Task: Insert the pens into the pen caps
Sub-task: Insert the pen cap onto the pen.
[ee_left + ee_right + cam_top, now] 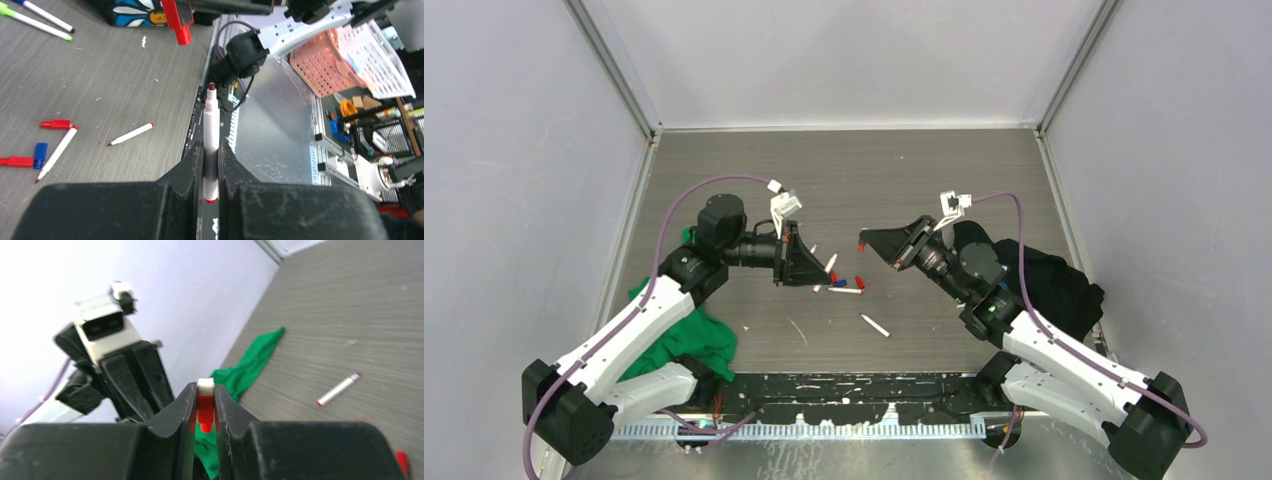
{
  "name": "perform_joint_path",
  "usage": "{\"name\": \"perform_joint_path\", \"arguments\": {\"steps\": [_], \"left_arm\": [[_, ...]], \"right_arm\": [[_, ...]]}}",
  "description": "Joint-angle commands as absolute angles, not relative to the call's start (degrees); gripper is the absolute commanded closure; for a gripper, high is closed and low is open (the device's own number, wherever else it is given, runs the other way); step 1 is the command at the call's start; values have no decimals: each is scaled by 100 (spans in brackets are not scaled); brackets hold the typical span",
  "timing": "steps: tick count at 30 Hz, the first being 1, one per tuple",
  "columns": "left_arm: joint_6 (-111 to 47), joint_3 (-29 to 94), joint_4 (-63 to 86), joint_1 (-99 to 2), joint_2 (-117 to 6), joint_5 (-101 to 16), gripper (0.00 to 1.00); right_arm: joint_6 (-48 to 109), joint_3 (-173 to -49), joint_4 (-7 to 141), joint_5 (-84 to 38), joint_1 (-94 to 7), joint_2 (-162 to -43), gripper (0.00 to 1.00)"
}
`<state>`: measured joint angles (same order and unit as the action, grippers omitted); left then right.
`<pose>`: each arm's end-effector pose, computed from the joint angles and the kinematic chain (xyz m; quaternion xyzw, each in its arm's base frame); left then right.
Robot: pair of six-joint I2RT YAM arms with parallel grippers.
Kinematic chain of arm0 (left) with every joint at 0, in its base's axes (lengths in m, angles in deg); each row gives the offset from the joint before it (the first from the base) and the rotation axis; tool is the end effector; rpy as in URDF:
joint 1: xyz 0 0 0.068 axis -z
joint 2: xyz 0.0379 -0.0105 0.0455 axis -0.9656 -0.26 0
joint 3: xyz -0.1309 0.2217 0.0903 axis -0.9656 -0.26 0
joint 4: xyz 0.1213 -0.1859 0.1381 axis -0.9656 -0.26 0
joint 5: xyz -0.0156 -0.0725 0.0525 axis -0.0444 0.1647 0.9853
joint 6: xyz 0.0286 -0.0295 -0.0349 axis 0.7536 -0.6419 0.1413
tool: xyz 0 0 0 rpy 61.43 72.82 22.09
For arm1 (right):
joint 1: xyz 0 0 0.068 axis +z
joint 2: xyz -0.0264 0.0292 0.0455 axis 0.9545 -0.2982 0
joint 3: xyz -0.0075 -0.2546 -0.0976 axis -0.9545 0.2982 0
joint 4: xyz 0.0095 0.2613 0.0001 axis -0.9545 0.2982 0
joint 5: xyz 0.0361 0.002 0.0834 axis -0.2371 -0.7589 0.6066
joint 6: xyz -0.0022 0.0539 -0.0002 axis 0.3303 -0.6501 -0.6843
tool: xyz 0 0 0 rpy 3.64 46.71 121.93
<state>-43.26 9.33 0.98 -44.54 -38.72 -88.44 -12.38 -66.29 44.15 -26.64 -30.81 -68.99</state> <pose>0.1788 -0.1384 0.3257 0.3154 0.7025 -0.5632 0.2997 0.1487 0.1366 0.3068 0.0192 0.6702 0.5468 0.5015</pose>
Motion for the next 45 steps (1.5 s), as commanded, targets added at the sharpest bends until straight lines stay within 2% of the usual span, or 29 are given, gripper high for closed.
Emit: {"name": "perform_joint_path", "arguments": {"steps": [1, 7, 24, 45], "left_arm": [[-4037, 1242, 61, -4279, -3906, -9158, 100], [-4051, 1208, 82, -4198, -3904, -9150, 100], [-4016, 1198, 73, -4186, -3815, -9062, 100], [-4015, 1200, 84, -4136, -3824, -9102, 100]], "right_arm": [[-1486, -6588, 2431, -2529, -2938, -6933, 99], [-1565, -6410, 1582, -2343, -2844, -7128, 99], [-1292, -6321, 1871, -2416, -2519, -7295, 99], [-1289, -6325, 1542, -2546, -2425, -7564, 99]]}}
